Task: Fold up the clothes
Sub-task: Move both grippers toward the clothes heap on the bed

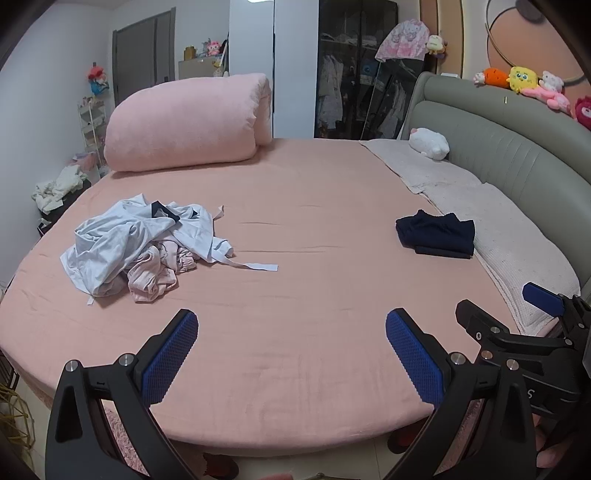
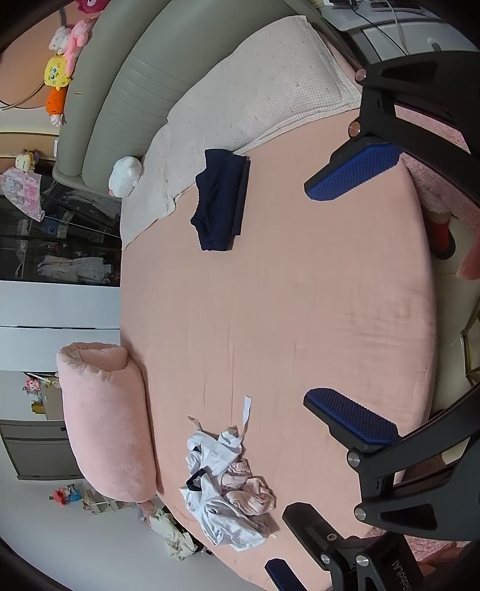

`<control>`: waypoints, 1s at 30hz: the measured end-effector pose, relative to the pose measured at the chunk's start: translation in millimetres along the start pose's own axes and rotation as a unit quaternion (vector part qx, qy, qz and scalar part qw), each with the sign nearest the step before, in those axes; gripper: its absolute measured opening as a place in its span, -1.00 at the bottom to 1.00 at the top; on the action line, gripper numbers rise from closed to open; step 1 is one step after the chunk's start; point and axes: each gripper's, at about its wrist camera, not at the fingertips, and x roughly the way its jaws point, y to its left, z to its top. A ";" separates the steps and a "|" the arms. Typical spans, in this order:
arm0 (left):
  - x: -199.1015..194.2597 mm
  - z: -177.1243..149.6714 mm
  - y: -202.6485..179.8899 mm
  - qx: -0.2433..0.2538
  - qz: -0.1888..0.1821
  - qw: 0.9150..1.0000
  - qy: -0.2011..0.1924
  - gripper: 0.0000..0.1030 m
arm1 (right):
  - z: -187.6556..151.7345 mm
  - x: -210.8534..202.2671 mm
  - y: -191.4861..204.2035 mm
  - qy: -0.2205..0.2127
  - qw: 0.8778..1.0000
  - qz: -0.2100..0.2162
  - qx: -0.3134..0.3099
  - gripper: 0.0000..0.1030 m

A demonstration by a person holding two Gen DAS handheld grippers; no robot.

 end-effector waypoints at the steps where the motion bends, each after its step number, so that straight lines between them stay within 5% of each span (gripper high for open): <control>1: 0.8 -0.4 0.2 -0.001 -0.004 1.000 0.001 1.00 | 1.5 2.6 4.4 0.001 1.000 0.009 -0.004 1.00; 10: 12.7 -1.5 17.7 -0.044 -0.047 0.997 0.031 1.00 | 15.3 25.7 44.3 0.014 0.995 0.093 -0.041 1.00; 17: 13.4 17.0 111.8 -0.103 0.009 0.995 0.012 0.97 | 37.1 48.1 96.1 0.023 0.980 0.181 -0.083 0.91; 20: 24.7 19.6 168.7 -0.142 0.046 0.989 0.015 0.56 | 56.8 63.5 139.8 0.026 0.970 0.214 -0.115 0.37; 25: 70.7 12.8 228.8 -0.189 0.079 0.978 0.046 0.24 | 77.8 97.3 207.5 0.035 0.959 0.236 -0.156 0.23; 27: 99.8 8.0 244.2 -0.203 0.069 0.975 0.067 -0.08 | 80.0 115.8 228.0 0.046 0.954 0.247 -0.163 0.21; 30: 150.1 1.1 258.9 -0.225 0.051 0.968 0.097 -0.22 | 80.6 145.8 256.0 0.068 0.947 0.265 -0.170 -0.14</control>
